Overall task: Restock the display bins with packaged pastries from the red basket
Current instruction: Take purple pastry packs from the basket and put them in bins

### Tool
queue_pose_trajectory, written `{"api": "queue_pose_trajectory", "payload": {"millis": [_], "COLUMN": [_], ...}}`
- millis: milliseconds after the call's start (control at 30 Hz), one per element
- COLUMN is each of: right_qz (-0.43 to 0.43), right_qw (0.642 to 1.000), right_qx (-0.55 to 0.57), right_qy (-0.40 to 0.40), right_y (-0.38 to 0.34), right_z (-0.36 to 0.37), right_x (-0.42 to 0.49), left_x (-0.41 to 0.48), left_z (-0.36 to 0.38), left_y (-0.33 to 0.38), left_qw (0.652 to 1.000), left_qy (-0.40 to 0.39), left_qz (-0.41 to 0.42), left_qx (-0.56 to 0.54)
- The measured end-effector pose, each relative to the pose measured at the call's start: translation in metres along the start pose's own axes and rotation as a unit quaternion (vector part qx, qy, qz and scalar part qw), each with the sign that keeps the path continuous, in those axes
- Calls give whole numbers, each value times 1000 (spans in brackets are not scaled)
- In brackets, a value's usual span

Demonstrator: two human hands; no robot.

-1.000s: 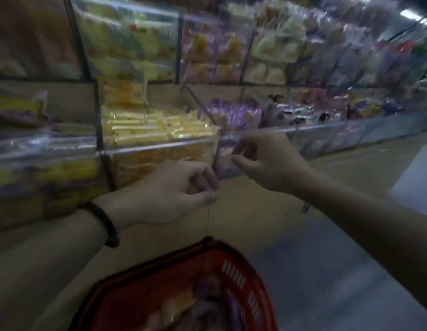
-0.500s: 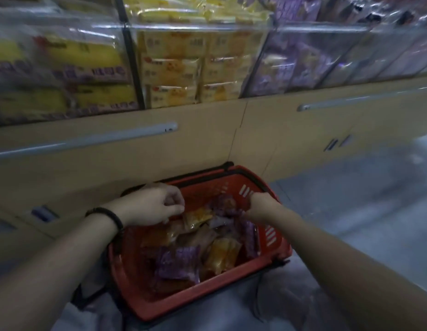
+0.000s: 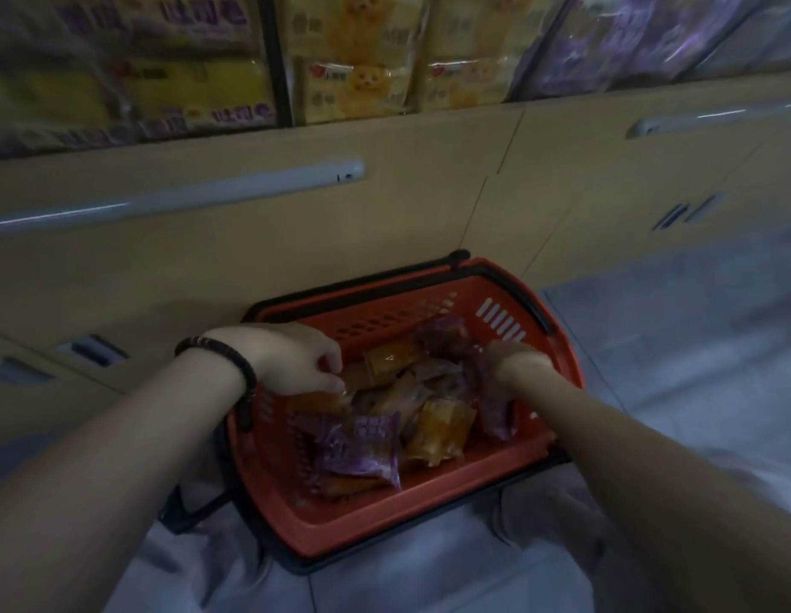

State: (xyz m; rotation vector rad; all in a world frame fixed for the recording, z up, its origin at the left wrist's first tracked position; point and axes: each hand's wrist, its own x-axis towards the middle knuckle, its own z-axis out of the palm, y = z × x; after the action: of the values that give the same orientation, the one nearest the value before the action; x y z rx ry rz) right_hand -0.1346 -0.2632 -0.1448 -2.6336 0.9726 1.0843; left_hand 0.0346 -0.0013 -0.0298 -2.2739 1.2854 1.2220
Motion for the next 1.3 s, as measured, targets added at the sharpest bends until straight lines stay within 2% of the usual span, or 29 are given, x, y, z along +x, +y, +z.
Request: {"api": "queue_pose_trajectory", "payload": {"millis": [67, 133, 267, 400, 500, 567, 633, 667, 733, 800, 833, 933, 1067, 1233, 1300], "right_qz": [-23, -83, -235, -329, -335, -317, -263, -236, -210, -210, -214, -213, -174, -146, -157], "right_qw": [1000, 996, 959, 905, 876, 850, 821, 822, 869, 934, 950, 964, 979, 989, 988], "right_qx": [-15, -13, 151, 267, 345, 420, 506, 517, 436, 283, 226, 156, 107, 35, -1], "right_qy": [-5, 9, 51, 39, 34, 24, 21, 43, 102, 68, 37, -29, 16, 7, 12], "right_y": [-2, -6, -22, -57, -78, -90, -99, -103, -108, -115, -120, -138, -154, -162, -158], "right_z": [-23, -43, -61, -60, -49, -38, -23, -13, 12, 33, 43, 65, 79, 74, 63], "right_x": [-12, -26, -57, -85, -91, -94, -91, -89, -74, -66, -63, -58, -47, -42, -40], "left_x": [-1, -1, 0, 3, 3, -1, -6, -8, -13, -18, -20, -17, -10, -18, -19], "left_z": [0, 1, 6, 11, 11, 10, 9, 9, 7, 5, 5, 8, 12, 12, 10], "left_y": [-3, -6, -6, -4, -4, -7, -15, -20, -28, -34, -36, -39, -41, -43, -47], "left_qw": [1000, 1000, 999, 987, 980, 983, 985, 986, 983, 979, 977, 972, 969, 964, 960], "left_qy": [-20, -17, 27, 113, 150, 159, 158, 157, 168, 181, 187, 195, 206, 205, 209], "left_qz": [-14, -22, -2, 55, 81, 60, 18, -5, -39, -68, -77, -90, -96, -14, -10], "left_qx": [8, 2, -39, -99, -99, -76, -61, -60, -61, -65, -70, -91, -96, -171, -189]}}
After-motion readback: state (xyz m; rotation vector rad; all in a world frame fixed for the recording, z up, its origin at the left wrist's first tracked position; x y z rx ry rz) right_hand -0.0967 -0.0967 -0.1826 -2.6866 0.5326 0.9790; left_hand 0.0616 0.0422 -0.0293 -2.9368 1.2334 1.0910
